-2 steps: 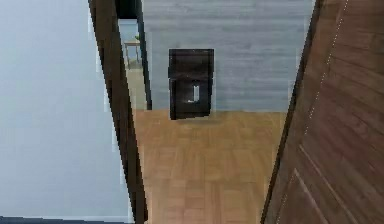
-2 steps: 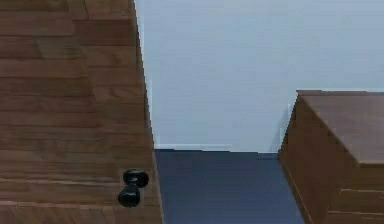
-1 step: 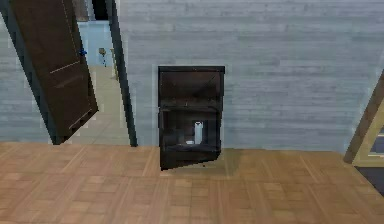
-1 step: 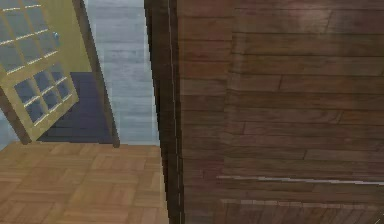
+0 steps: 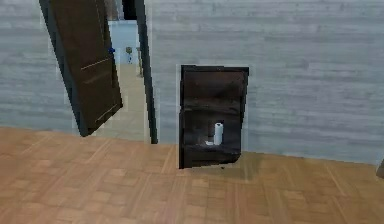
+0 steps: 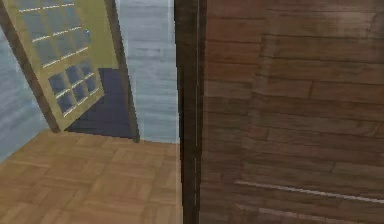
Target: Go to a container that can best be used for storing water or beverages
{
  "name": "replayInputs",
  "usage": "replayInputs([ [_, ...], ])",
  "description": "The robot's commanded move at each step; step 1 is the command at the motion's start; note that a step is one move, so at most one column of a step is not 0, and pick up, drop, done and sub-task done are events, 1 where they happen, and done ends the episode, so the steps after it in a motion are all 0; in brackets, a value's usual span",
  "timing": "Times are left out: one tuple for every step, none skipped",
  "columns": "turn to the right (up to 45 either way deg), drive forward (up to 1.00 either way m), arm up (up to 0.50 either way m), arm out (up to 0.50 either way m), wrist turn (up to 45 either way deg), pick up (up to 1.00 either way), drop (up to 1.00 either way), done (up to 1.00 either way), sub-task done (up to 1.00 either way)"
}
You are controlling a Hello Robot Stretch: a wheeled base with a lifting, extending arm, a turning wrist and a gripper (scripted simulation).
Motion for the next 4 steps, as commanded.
replayInputs([
  [0.0, 0.25, 0.0, 0.0, 0.0, 0.0, 0.0, 0.0, 0.0],
  [-27.0, 0.0, 0.0, 0.0, 0.0, 0.0, 0.0, 0.0, 0.0],
  [0.0, 1.0, 0.0, 0.0, 0.0, 0.0, 0.0, 0.0, 0.0],
  [-3.0, 0.0, 0.0, 0.0, 0.0, 0.0, 0.0, 0.0, 0.0],
])
